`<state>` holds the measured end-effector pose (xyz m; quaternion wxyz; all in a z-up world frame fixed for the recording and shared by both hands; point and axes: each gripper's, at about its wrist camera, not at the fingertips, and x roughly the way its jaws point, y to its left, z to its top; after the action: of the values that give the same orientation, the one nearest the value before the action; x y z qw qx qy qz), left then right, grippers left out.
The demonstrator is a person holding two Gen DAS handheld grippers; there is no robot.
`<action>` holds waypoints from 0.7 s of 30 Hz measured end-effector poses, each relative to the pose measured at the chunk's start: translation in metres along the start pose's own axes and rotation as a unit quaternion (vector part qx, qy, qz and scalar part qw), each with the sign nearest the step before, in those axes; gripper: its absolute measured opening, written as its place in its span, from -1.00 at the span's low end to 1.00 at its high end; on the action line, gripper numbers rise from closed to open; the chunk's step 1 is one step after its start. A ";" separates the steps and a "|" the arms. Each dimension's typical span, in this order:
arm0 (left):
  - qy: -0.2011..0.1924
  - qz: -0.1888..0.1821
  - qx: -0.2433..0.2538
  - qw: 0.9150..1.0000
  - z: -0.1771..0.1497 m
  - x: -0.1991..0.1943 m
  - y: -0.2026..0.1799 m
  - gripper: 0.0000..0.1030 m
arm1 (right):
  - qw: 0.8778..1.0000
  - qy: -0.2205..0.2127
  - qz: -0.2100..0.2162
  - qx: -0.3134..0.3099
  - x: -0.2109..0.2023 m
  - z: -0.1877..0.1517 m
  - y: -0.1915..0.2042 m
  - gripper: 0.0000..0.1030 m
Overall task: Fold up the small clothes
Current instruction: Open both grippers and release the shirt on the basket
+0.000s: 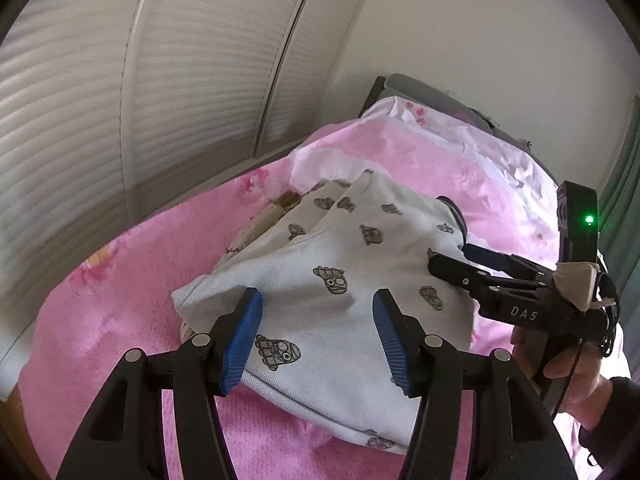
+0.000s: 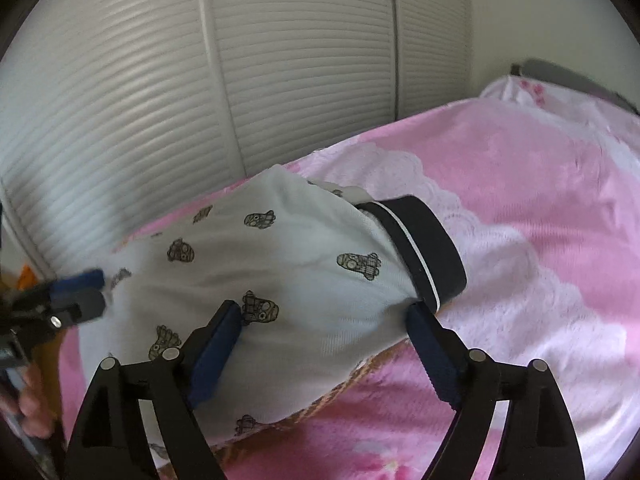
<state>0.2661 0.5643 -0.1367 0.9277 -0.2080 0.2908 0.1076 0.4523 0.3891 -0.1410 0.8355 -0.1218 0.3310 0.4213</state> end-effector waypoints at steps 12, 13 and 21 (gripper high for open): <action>-0.064 0.011 0.000 0.998 -0.021 -0.129 -0.073 0.73 | 0.992 -0.090 -0.090 0.012 -0.167 -0.031 0.026 0.65; -0.068 0.013 0.012 0.998 -0.027 -0.145 -0.086 0.76 | 0.989 -0.097 -0.105 0.024 -0.194 -0.044 0.027 0.65; -0.086 -0.008 0.106 0.991 -0.097 -0.245 -0.205 0.99 | 0.972 -0.118 -0.193 0.062 -0.349 -0.139 0.035 0.66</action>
<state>0.0859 0.3192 0.0004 0.9669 -0.1012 0.2178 0.0859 0.2137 0.1264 -0.0139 0.9401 -0.0809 0.2258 0.2423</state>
